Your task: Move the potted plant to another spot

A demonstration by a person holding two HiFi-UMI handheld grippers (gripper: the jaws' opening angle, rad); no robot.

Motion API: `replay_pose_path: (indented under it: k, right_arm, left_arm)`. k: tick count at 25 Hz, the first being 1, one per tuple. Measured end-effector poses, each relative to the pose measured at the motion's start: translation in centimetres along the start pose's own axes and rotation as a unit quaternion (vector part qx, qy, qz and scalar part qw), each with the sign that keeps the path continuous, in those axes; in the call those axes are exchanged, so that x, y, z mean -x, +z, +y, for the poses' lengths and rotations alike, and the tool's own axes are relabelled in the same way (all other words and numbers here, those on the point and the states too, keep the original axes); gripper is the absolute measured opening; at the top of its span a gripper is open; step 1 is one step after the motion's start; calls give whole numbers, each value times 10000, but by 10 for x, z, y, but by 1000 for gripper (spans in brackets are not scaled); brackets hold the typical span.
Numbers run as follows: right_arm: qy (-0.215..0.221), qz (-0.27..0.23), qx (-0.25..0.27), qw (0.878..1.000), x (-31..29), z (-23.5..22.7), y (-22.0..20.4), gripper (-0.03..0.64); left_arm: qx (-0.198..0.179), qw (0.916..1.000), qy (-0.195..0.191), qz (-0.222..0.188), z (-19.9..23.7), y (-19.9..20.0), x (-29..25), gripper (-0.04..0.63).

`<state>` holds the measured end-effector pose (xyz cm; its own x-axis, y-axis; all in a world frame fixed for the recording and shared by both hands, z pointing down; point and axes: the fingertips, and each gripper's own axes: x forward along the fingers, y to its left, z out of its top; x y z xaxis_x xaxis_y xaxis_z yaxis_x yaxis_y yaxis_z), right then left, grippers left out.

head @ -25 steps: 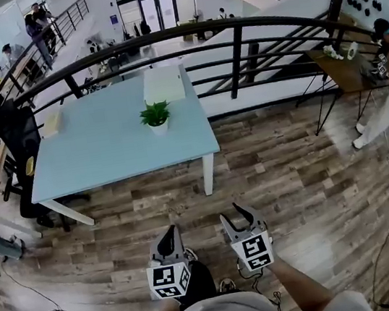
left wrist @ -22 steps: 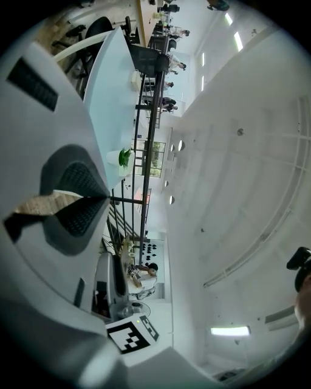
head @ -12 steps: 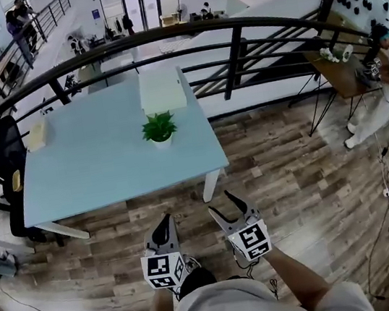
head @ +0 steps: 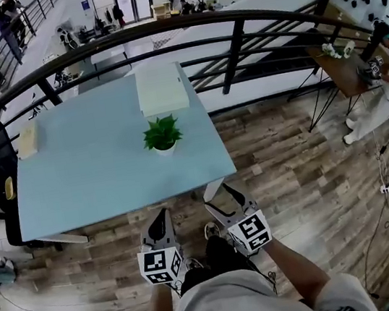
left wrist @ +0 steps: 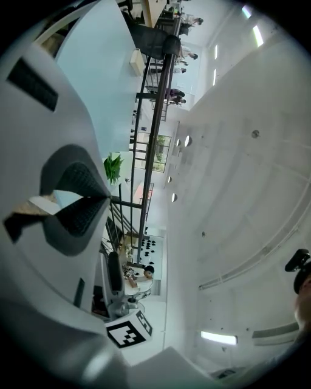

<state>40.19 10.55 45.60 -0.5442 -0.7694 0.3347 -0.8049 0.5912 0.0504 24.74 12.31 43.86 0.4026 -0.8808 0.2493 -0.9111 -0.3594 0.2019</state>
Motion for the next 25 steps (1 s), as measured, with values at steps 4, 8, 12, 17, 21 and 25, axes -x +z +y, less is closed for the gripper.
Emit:
replay_pose_path:
  k: [4, 8, 12, 17, 21, 25]
  right_arm:
    - [156, -10, -99, 9998, -40, -33, 0, 308]
    - [552, 69, -88, 9984, -82, -58, -2, 315]
    - [984, 125, -12, 9951, -123, -85, -2, 332]
    - [1491, 287, 87, 9884, -162, -101, -23, 365]
    - [1787, 466, 220, 9826, -186, -105, -49, 381]
    - [1972, 565, 134, 9786, -205, -103, -66, 399]
  left_arm:
    - [44, 9997, 229, 19, 25, 5, -37, 11]
    - [71, 9981, 557, 256, 49, 2, -72, 11]
    - [194, 9945, 887, 526, 71, -6, -110, 11]
    - [476, 9870, 1239, 904, 88, -35, -142, 11]
    - [574, 9807, 1460, 1170, 97, -58, -158, 11]
    - [670, 9746, 1666, 1337, 105, -71, -160, 11]
